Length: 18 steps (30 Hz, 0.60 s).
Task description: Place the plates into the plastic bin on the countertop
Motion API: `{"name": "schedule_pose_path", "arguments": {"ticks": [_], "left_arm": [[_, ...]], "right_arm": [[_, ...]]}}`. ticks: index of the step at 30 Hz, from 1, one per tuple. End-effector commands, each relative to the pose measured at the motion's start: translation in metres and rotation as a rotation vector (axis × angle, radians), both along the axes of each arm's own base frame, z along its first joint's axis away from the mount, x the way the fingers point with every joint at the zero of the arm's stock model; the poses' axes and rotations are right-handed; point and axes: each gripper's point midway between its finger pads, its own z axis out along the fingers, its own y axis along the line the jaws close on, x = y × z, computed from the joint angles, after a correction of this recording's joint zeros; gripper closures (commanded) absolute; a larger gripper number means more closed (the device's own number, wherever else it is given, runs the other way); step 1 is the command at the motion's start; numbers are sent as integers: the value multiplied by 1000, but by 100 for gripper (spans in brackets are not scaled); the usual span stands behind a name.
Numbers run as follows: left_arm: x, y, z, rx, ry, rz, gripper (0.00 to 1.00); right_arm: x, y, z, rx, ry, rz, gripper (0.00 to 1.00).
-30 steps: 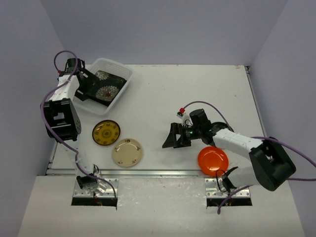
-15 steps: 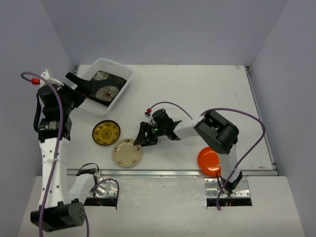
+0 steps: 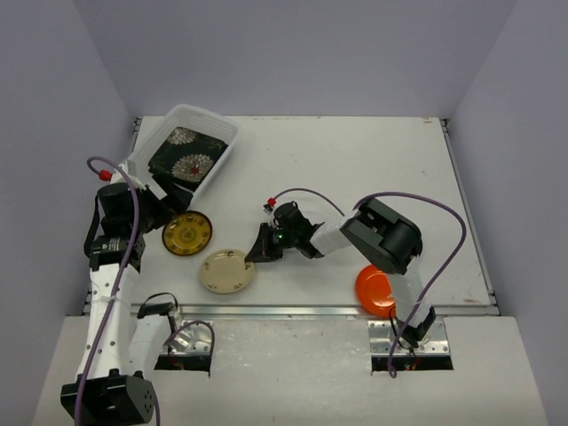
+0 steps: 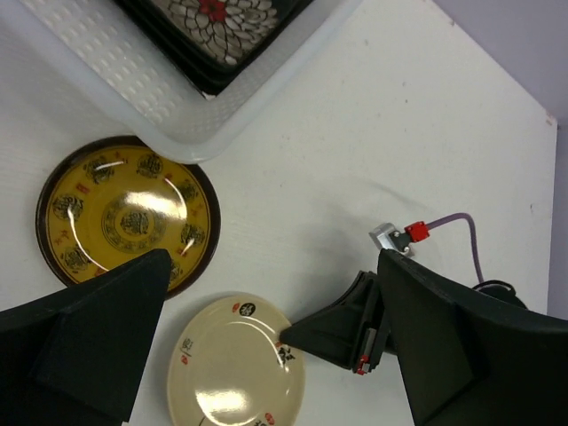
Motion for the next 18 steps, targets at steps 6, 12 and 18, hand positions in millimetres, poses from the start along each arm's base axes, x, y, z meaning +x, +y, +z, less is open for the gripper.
{"name": "schedule_pose_path", "arguments": {"ticks": [6,12,18], "left_arm": [[1,-72,-26,-152,31,-345,0],[-19,-153,-56,-296,103,-601,0],[-24,-207,-63,-361,120,-747,1]], "right_arm": [[2,-116,34,-129,-183,-157,100],[20,-171,84,-52,-307,-256,100],[31,-192,129,6,-401,-299,100]]}}
